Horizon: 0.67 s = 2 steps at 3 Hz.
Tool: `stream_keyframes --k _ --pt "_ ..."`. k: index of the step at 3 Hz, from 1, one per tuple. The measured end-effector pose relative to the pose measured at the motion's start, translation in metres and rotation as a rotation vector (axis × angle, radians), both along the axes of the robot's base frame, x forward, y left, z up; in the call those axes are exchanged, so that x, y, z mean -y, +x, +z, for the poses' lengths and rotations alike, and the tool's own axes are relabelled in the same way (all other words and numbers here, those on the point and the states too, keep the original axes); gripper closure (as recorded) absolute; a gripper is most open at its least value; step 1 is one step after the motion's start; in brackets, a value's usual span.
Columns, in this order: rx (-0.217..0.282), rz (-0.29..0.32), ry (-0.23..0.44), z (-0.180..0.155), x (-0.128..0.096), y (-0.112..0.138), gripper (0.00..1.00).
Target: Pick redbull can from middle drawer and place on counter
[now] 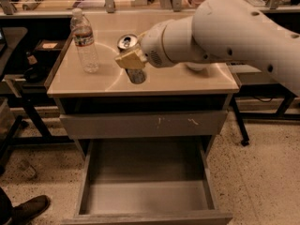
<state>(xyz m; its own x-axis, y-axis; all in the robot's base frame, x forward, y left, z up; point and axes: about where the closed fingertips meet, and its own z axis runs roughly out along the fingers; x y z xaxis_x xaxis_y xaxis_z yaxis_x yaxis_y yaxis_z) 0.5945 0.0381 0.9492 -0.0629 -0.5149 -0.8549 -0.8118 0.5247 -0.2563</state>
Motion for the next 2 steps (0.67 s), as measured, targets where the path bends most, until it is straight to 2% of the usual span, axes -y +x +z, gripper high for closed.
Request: stream_keyframes --k 1,2 --pt "-0.011 0.015 0.021 0.012 -0.007 0.025 1.00" --pt "-0.042 0.031 0.033 0.009 -0.014 0.046 1.00"
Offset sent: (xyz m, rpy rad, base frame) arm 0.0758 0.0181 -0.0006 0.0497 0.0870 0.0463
